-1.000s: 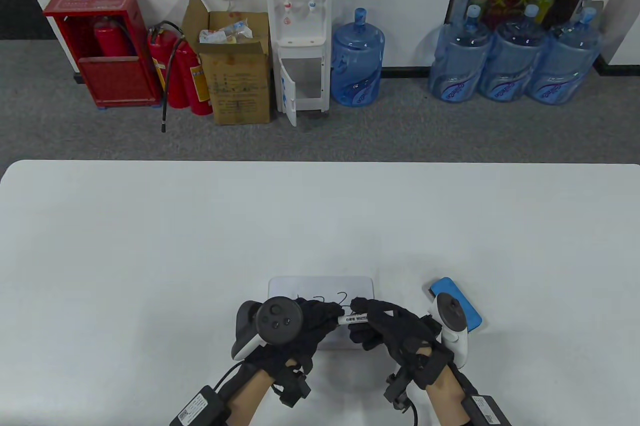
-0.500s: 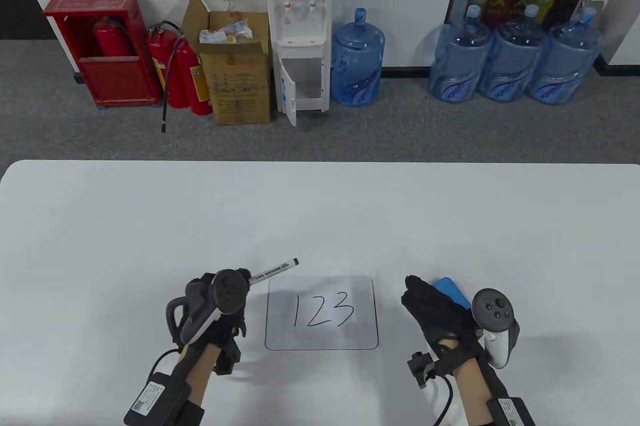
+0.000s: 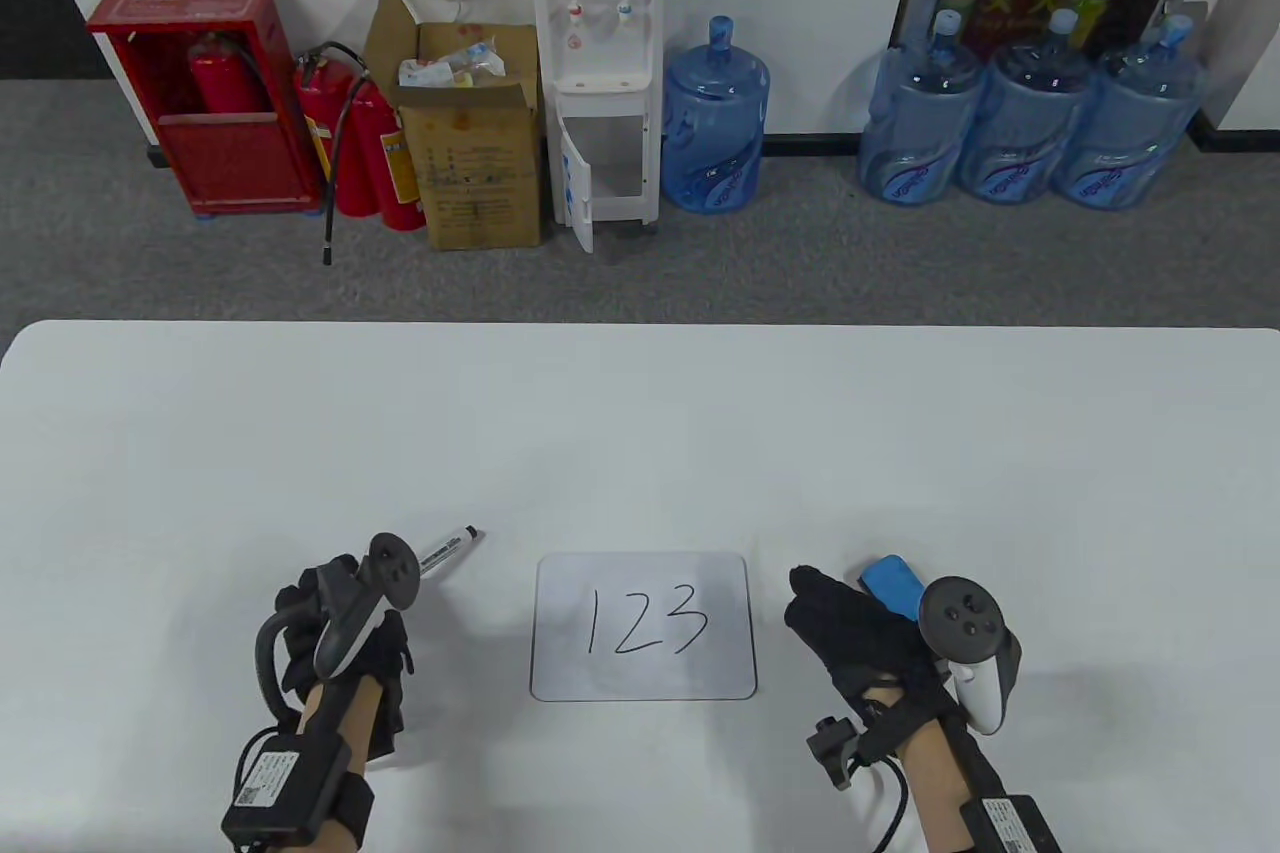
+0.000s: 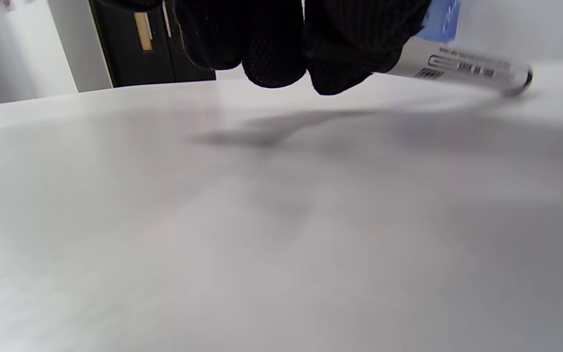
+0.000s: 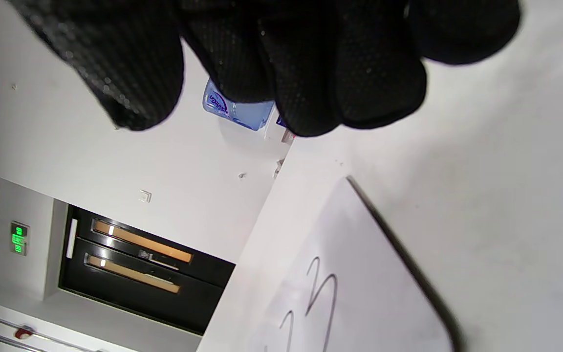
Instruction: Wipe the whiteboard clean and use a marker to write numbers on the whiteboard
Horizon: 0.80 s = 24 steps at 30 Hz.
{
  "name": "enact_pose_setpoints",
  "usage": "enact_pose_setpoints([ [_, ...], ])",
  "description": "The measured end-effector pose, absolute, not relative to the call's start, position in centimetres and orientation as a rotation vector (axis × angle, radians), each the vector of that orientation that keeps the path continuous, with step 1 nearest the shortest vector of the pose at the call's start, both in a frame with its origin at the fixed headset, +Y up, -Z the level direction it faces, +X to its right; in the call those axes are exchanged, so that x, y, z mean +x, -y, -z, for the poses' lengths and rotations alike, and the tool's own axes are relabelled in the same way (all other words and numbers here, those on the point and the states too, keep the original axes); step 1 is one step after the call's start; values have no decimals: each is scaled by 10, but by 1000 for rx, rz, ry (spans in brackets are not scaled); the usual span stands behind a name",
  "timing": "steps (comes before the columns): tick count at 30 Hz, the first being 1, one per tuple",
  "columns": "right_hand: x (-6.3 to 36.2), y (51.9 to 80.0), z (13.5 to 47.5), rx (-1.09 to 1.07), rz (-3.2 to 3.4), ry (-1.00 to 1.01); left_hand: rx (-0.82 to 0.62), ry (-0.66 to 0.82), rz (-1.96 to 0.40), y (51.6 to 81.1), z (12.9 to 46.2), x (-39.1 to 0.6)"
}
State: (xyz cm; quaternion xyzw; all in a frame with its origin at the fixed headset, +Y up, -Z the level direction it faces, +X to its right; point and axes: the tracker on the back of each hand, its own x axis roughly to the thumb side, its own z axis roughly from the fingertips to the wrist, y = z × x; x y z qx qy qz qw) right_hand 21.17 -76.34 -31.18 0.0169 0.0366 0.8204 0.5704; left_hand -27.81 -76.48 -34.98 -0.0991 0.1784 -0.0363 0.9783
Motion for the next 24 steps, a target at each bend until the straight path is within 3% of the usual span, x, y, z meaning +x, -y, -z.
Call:
enact_pose_setpoints([
  [11, 215, 765, 312, 20, -1906, -103, -214, -311, 264, 768, 354, -265],
  [19, 216, 765, 312, 13, -1907, -111, -214, -314, 232, 766, 354, -271],
  [24, 217, 765, 312, -2, -1901, -109, -186, -301, 196, 750, 351, -271],
])
